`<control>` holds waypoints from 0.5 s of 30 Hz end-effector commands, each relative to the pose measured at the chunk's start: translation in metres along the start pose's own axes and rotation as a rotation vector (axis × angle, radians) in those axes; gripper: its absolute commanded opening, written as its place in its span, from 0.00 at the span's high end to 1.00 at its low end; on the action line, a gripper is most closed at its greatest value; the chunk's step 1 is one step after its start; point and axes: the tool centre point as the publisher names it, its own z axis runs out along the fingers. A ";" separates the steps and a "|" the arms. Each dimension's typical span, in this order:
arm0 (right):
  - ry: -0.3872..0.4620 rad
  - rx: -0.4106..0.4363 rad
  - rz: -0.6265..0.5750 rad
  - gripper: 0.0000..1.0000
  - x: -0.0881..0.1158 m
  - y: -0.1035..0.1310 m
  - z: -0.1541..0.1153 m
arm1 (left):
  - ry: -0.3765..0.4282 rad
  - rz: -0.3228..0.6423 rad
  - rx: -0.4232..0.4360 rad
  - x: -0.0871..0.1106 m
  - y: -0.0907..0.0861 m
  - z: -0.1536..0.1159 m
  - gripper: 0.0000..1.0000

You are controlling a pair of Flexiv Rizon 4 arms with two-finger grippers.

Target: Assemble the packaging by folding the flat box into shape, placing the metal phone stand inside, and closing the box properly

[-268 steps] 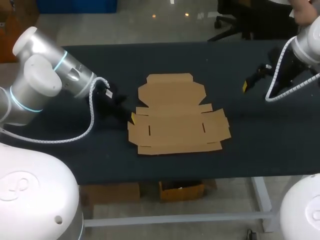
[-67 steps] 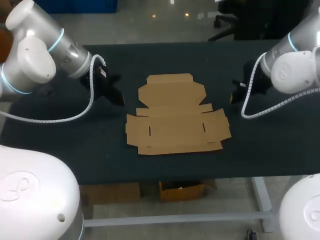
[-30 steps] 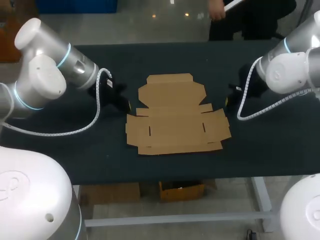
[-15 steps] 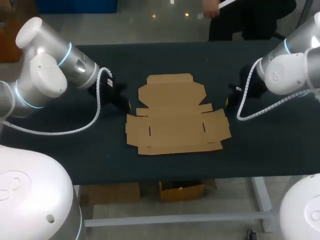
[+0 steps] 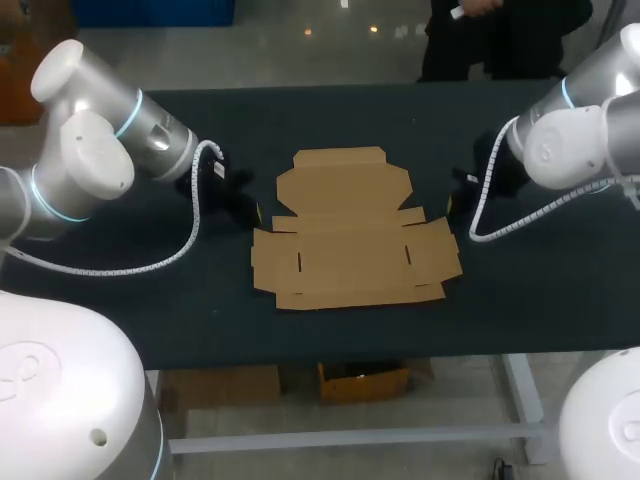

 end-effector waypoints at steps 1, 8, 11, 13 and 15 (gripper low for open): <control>0.007 0.010 -0.006 1.00 0.000 0.004 0.002 | 0.003 0.016 -0.007 -0.002 -0.002 0.009 1.00; 0.011 0.011 -0.019 1.00 0.007 0.005 0.005 | 0.012 0.034 -0.004 -0.003 -0.002 0.013 1.00; 0.013 0.015 -0.024 1.00 0.008 0.006 0.007 | 0.016 0.039 -0.005 -0.003 -0.002 0.014 1.00; 0.013 0.017 -0.026 1.00 0.010 0.006 0.009 | 0.018 0.039 -0.006 -0.003 -0.002 0.014 1.00; 0.014 0.019 -0.028 1.00 0.011 0.006 0.010 | 0.019 0.039 -0.006 -0.003 -0.001 0.015 1.00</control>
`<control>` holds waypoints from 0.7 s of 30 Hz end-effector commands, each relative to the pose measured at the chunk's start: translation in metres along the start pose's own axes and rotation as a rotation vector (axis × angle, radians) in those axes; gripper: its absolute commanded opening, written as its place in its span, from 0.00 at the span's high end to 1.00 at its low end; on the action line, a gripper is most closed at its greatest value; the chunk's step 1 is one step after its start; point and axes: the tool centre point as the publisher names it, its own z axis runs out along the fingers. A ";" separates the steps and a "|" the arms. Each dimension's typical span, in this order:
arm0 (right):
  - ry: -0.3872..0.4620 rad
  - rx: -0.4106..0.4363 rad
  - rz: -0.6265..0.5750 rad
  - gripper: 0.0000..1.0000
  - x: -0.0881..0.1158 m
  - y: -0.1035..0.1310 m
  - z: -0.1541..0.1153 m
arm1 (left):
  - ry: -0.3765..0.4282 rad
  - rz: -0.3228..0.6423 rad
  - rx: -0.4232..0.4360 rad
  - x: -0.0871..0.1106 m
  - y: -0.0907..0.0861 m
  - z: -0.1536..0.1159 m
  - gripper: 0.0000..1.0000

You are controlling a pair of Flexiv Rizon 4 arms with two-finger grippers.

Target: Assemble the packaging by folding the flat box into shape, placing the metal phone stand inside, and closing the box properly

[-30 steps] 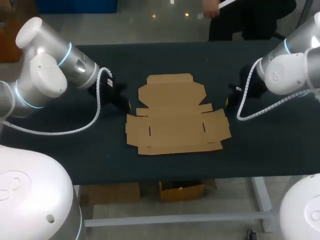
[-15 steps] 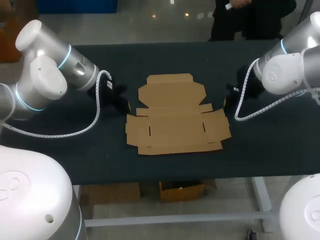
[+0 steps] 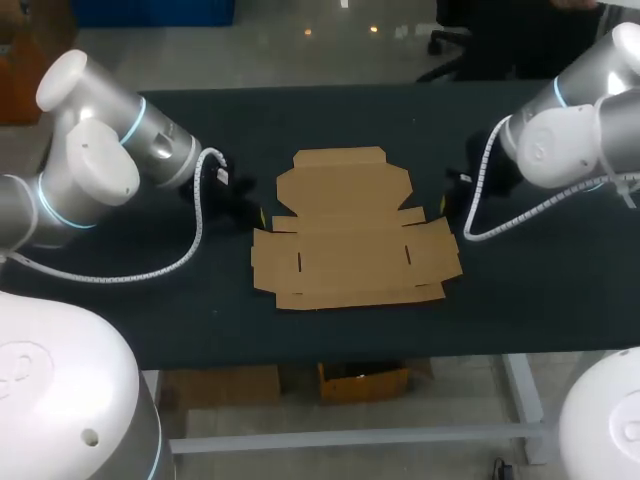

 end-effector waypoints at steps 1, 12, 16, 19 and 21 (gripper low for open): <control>0.006 0.014 -0.003 1.00 0.001 0.004 0.004 | 0.002 0.001 -0.002 -0.001 -0.001 0.002 1.00; 0.014 0.025 -0.011 1.00 0.005 0.006 0.010 | 0.015 0.012 0.000 0.001 0.000 0.003 1.00; 0.014 0.025 -0.014 1.00 0.007 0.006 0.010 | 0.019 0.015 0.001 0.002 0.001 0.004 1.00; 0.011 0.025 -0.017 1.00 0.008 0.004 0.011 | 0.023 0.016 0.000 0.002 0.001 0.005 1.00; 0.012 0.024 -0.019 1.00 0.007 0.003 0.011 | 0.025 0.018 -0.002 0.002 0.001 0.006 1.00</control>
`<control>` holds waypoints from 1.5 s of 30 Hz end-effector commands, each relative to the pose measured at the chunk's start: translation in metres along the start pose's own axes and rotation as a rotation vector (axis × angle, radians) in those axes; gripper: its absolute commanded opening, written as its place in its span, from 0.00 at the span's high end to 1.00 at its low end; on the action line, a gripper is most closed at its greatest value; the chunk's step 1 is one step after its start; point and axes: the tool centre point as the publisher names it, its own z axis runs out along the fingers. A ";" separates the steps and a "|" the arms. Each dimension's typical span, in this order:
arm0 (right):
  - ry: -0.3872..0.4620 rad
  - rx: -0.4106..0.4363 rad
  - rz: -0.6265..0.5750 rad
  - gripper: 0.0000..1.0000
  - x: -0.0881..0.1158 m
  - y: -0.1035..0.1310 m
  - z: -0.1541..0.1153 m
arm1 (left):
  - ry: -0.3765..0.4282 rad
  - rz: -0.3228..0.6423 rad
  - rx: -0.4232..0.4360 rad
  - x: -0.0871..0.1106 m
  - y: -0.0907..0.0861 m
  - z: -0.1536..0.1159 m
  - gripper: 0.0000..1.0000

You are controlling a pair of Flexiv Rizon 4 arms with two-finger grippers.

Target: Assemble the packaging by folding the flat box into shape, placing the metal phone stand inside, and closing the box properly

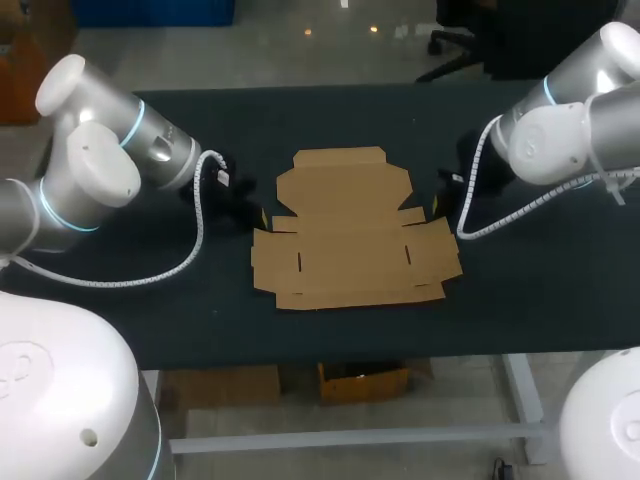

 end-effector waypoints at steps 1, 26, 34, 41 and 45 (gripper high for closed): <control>0.004 0.006 -0.002 1.00 -0.001 0.000 0.002 | 0.004 0.002 -0.002 0.000 -0.001 0.003 1.00; 0.043 0.014 -0.019 1.00 0.002 -0.002 0.014 | 0.021 0.011 -0.002 0.002 -0.002 0.008 1.00; 0.041 0.012 -0.028 1.00 0.008 -0.004 0.014 | 0.035 0.013 0.003 0.001 -0.003 0.008 1.00; 0.042 0.010 -0.031 1.00 0.009 -0.004 0.015 | 0.039 0.015 0.006 0.000 -0.004 0.008 1.00; 0.045 0.008 -0.033 1.00 0.010 -0.005 0.015 | 0.042 0.017 0.007 0.000 -0.004 0.008 1.00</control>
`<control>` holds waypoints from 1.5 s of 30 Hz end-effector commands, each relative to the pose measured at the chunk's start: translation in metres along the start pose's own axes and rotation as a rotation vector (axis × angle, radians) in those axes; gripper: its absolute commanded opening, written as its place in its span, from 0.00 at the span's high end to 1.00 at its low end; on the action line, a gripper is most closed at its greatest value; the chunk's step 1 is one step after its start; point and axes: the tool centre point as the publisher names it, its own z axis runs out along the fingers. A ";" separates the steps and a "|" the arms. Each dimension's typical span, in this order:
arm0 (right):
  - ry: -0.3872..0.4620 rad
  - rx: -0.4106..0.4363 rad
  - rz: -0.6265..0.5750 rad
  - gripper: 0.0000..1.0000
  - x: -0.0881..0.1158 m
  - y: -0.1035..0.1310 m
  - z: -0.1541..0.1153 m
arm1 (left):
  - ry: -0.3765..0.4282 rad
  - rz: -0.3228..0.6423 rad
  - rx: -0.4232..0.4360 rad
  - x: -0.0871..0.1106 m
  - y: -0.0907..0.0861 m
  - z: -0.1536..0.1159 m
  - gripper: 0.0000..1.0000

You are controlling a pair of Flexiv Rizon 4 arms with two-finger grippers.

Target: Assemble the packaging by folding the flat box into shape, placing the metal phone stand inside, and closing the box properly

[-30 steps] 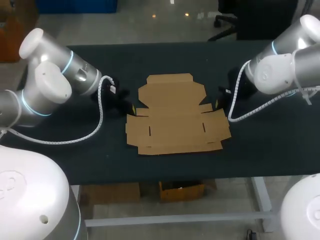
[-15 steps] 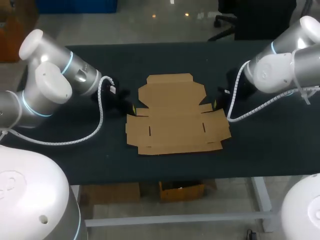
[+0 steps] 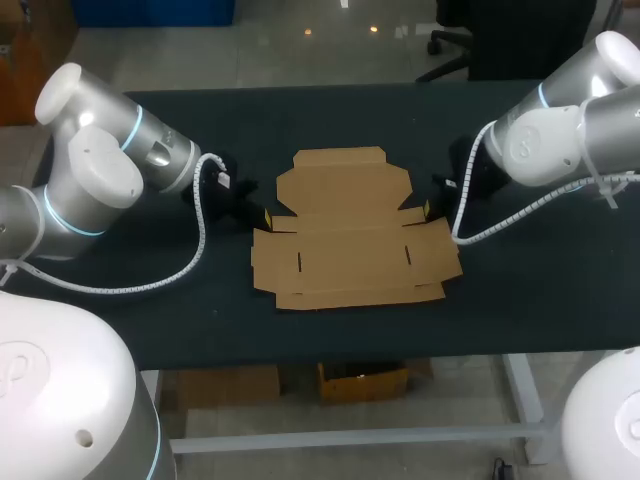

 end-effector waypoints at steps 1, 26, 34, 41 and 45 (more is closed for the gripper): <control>0.005 -0.002 -0.002 1.00 0.000 -0.001 0.001 | 0.001 0.001 0.000 -0.001 0.000 0.002 1.00; 0.009 -0.019 -0.018 1.00 0.009 -0.007 -0.004 | 0.029 0.039 0.001 0.009 0.004 0.003 1.00; 0.009 -0.022 -0.021 1.00 0.011 -0.008 -0.004 | 0.026 0.046 0.005 0.015 0.004 0.002 1.00; 0.009 -0.027 -0.017 1.00 0.010 -0.010 -0.006 | 0.025 0.054 0.003 0.018 0.002 0.002 1.00; 0.004 -0.028 -0.015 1.00 0.011 -0.011 -0.006 | 0.021 0.058 0.004 0.021 0.001 0.003 1.00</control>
